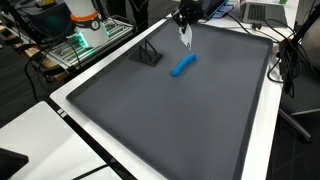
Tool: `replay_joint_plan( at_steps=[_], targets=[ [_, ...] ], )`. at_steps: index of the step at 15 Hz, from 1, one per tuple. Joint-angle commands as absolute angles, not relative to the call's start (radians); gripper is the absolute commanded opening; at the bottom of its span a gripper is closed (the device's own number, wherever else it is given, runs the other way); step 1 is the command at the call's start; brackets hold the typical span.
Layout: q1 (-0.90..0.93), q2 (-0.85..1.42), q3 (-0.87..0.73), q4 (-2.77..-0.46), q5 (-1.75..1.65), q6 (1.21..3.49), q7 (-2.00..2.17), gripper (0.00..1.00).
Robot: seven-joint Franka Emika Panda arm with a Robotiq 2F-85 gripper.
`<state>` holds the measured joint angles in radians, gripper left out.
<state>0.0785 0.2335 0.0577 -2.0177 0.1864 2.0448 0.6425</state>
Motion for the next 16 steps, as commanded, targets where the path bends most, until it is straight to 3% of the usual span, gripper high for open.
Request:
replay_joint_plan(
  at_steps=[1, 16],
  targets=[
    [0.101, 0.346, 0.052, -1.895, 0.115, 1.969, 0.541, 0.01],
    [0.137, 0.531, 0.047, -1.677, 0.049, 1.846, 0.301, 0.01]
  ],
)
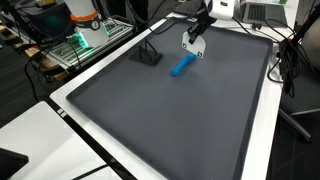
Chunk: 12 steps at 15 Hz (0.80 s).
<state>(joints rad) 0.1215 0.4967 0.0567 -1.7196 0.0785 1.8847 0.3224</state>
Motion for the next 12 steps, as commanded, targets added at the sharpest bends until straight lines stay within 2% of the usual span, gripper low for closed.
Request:
replay_joint_plan(
  at_steps=[1, 12],
  targets=[
    [0.138, 0.537, 0.047, -1.670, 0.047, 1.844, 0.293, 0.01],
    [0.160, 0.590, 0.040, -1.622, 0.002, 1.854, 0.284, 0.01]
  ],
)
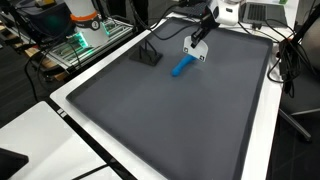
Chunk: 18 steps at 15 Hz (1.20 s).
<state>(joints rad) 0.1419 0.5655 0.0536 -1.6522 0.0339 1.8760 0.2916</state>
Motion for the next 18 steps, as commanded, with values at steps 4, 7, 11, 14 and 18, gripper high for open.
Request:
replay_joint_plan(
  at_steps=[4, 7, 11, 14, 18],
  targets=[
    [0.164, 0.599, 0.041, -1.619, -0.010, 1.862, 0.280, 0.01],
    [0.163, 0.607, 0.041, -1.621, -0.008, 1.870, 0.279, 0.01],
    [0.160, 0.616, 0.042, -1.630, 0.000, 1.893, 0.279, 0.01],
    [0.156, 0.620, 0.044, -1.638, 0.016, 1.918, 0.287, 0.01],
    [0.156, 0.623, 0.042, -1.646, 0.016, 1.927, 0.290, 0.01]
  ],
)
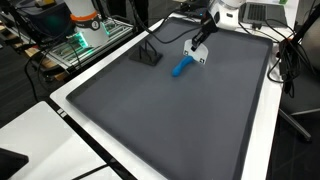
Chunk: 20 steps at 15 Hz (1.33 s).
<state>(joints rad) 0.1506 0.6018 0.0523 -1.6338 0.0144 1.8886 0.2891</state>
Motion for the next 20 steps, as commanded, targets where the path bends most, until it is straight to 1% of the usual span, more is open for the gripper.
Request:
replay_joint_plan(
  at_steps=[1, 9, 20],
  targets=[
    [0.155, 0.624, 0.042, -1.650, 0.018, 1.933, 0.290, 0.01],
    [0.146, 0.624, 0.041, -1.687, 0.037, 1.958, 0.292, 0.01],
    [0.147, 0.602, 0.037, -1.733, 0.037, 1.907, 0.307, 0.01]
  ],
)
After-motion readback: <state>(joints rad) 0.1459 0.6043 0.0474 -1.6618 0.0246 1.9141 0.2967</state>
